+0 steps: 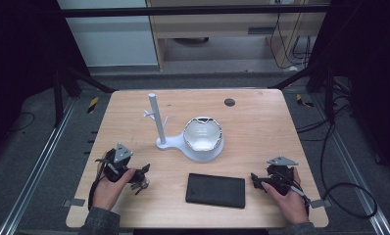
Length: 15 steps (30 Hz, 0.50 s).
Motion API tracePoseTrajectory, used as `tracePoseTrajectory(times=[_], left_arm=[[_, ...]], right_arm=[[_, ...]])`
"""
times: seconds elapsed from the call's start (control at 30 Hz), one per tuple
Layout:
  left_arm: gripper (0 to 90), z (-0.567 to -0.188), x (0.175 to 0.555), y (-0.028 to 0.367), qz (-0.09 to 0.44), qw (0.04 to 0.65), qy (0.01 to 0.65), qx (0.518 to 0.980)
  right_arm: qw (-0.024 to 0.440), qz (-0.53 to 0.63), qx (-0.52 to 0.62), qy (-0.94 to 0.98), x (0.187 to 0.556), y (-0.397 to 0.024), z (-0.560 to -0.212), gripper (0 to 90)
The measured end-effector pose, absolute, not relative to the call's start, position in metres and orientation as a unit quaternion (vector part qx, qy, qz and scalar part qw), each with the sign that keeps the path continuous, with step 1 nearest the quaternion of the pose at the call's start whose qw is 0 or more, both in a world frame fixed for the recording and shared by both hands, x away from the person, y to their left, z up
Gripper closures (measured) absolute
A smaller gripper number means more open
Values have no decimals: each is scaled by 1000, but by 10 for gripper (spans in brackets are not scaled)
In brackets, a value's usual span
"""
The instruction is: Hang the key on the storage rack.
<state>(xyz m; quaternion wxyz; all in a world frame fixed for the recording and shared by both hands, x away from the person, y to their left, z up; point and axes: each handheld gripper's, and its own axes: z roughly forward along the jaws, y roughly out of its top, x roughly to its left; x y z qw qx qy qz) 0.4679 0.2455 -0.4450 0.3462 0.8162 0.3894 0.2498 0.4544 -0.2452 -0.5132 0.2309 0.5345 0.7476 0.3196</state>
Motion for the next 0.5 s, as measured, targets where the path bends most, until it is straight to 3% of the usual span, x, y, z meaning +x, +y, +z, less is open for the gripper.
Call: tracePoseTrajectory(times=[0.3, 0.5], left_arm=[[49, -435, 460, 206, 222, 239, 320, 890], [53, -441, 452, 206, 195, 212, 317, 904]], right_arm=[[227, 322, 532, 750, 451, -247, -513, 7], [226, 323, 525, 754, 450, -249, -513, 7]])
